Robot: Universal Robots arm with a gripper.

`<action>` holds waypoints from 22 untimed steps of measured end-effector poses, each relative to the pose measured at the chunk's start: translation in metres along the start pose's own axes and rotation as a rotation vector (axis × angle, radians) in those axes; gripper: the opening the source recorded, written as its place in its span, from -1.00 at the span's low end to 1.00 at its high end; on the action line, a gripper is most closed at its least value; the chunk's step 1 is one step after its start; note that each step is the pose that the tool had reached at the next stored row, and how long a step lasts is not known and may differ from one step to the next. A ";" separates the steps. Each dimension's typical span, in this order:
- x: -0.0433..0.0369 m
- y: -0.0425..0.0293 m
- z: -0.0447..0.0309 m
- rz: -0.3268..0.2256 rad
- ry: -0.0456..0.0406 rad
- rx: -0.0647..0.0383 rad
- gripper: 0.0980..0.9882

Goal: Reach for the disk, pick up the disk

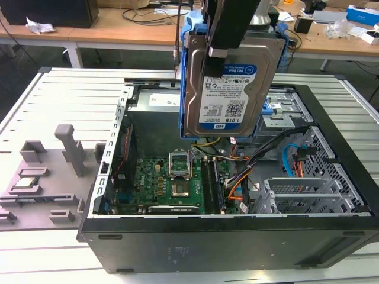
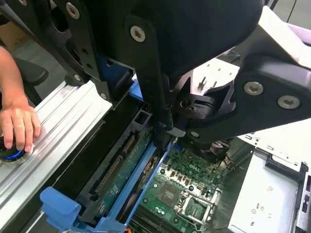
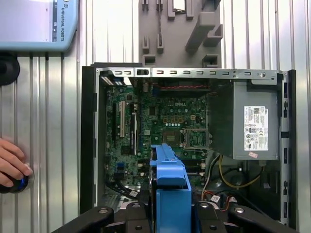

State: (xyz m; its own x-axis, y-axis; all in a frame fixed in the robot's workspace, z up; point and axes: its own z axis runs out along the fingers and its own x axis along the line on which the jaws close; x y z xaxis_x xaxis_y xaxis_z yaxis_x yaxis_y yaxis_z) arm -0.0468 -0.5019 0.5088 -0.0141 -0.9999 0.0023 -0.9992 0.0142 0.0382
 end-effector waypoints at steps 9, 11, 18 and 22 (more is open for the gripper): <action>0.0180 -0.0002 0.0003 0.000 0.0000 0.000 -0.39; 0.0252 -0.0004 0.0004 0.000 0.0000 0.000 -0.39; 0.0468 -0.0007 0.0006 0.000 0.0001 0.000 -0.39; 0.0528 -0.0007 0.0012 0.000 0.0000 0.000 -0.39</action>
State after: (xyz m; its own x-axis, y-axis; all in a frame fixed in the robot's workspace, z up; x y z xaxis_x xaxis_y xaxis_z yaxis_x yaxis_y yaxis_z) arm -0.0468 -0.5547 0.5076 -0.0142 -0.9999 0.0023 -0.9992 0.0143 0.0382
